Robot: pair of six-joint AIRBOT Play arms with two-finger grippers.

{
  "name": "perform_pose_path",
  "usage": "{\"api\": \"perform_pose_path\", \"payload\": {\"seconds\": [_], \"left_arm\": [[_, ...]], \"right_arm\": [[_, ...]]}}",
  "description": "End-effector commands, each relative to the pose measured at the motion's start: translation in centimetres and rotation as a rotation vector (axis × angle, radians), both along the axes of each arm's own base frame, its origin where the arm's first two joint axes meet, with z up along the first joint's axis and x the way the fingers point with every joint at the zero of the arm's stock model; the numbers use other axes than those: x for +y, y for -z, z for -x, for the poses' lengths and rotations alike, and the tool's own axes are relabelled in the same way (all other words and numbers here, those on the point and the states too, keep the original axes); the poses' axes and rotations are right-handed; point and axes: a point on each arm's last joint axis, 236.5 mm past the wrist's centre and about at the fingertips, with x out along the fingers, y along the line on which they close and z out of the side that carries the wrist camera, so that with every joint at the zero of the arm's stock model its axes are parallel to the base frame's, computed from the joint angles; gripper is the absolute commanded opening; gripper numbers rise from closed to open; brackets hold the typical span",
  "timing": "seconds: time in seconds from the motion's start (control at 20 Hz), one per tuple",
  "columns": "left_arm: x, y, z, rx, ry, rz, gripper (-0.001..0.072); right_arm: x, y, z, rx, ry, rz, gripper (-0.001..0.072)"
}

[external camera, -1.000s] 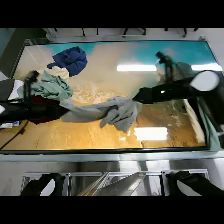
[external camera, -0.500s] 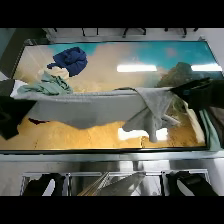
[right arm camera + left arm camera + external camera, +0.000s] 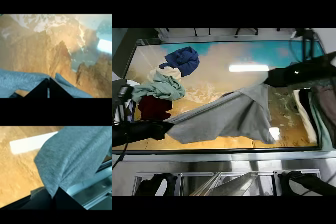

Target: Fold the shirts.

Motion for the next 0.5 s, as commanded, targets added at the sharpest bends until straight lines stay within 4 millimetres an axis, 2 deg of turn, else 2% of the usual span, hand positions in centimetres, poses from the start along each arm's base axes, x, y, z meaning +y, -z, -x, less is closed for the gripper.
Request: {"api": "perform_pose_path", "payload": {"seconds": [0.0, 0.1, 0.2, 0.35, 0.4, 0.45], "left_arm": [[0.4, 8.1, -2.1, 0.103, 0.013, -0.014, 0.0011], [0.7, 11.8, -2.9, 0.178, 0.022, -0.024, 0.0012], [1.1, 13.8, -4.5, 0.209, 0.008, -0.032, 0.0012], [1.7, 14.5, -8.1, 0.202, -0.021, -0.039, 0.0012], [1.7, 14.7, -8.9, 0.211, -0.02, -0.038, 0.0011], [1.7, 15.1, -9.5, 0.229, -0.017, -0.035, 0.0012]], "right_arm": [[3.5, 7.8, -6.1, 0.114, 0.024, -0.129, 0.0025], [5.4, 11.6, -7.6, 0.182, 0.006, -0.198, 0.0024], [6.5, 13.7, -9.2, 0.185, 0.011, -0.252, 0.0025], [6.8, 14.3, -11.7, 0.095, 0.024, -0.28, 0.0025], [6.7, 14.1, -12.2, 0.075, 0.033, -0.281, 0.0047], [6.6, 14.0, -12.3, 0.07, 0.037, -0.282, 0.0288]]}}
